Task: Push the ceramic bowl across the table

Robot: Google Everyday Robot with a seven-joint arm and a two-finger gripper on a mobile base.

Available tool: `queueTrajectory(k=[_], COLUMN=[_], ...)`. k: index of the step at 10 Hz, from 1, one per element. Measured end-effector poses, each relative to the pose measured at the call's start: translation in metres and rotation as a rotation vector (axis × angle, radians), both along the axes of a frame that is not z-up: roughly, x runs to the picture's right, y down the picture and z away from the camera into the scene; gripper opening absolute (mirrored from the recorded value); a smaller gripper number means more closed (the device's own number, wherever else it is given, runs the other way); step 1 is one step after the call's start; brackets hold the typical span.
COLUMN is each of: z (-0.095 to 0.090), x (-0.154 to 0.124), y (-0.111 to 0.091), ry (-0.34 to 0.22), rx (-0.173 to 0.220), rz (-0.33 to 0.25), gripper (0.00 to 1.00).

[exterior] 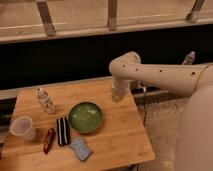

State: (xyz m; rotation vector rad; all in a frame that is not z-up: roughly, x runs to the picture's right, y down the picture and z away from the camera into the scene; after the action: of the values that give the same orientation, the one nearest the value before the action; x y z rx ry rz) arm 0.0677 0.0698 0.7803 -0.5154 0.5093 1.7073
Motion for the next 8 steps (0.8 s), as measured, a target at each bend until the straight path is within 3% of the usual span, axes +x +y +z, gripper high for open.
queueTrajectory(k=[1,6,8], z=[0.008,0.010,0.014], x=[0.002,0.000,-0.004], y=[0.009,0.010,0.020], ry=[0.009,0.008,0.003], rx=[-0.022,-0.027,-0.070], rz=[-0.003,-0.008,-0.022], gripper=[0.00,0.00,0.00])
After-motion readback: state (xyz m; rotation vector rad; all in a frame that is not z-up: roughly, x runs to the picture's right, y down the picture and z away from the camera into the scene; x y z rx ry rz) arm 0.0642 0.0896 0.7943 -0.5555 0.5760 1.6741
